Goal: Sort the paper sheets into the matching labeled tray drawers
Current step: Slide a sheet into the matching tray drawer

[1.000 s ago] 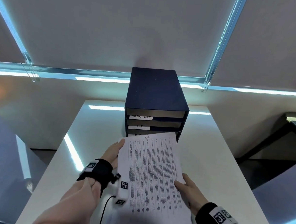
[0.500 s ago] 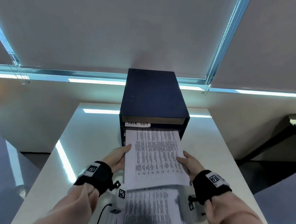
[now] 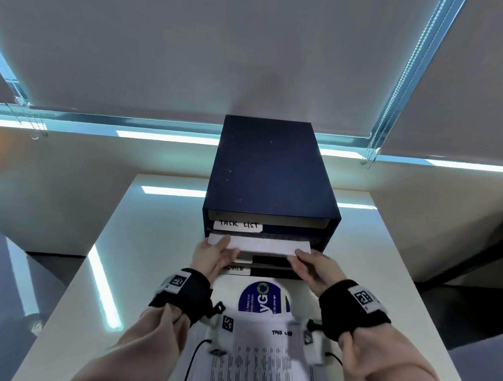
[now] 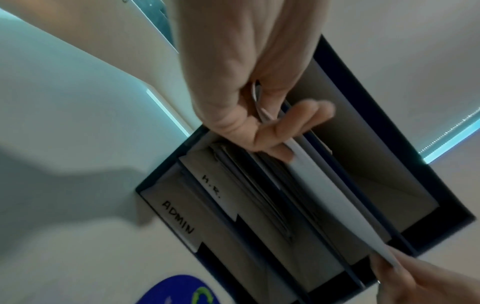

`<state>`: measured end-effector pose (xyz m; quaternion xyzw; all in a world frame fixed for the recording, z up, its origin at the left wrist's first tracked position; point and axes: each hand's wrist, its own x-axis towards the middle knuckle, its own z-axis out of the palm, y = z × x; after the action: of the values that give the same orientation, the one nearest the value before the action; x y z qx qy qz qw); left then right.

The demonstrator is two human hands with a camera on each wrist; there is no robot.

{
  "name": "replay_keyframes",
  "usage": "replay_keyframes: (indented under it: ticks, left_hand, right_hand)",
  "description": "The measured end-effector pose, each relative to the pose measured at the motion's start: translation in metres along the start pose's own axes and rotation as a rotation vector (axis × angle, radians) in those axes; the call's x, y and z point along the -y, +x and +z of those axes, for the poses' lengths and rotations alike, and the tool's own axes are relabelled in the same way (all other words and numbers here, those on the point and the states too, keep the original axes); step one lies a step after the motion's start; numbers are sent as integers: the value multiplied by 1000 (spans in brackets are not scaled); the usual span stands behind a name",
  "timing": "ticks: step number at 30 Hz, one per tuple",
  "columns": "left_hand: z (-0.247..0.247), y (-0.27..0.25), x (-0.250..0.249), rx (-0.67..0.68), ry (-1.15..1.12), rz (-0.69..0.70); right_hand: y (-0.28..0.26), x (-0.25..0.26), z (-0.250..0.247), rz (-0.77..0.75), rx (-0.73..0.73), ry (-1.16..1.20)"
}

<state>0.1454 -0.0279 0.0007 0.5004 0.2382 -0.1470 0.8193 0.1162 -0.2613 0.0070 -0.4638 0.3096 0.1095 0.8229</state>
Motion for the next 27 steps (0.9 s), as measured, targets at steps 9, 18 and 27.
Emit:
replay_keyframes:
  ticks: [9, 18, 27]
  left_hand:
    - [8, -10, 1, 102, 180, 133]
    - [-74, -57, 89, 264, 1727, 389]
    - [-92, -75, 117, 133, 1855, 517]
  right_hand:
    - [0, -4, 40, -30, 151, -3]
    - [-47, -118, -79, 125, -86, -572]
    - [-85, -166, -114, 64, -201, -799]
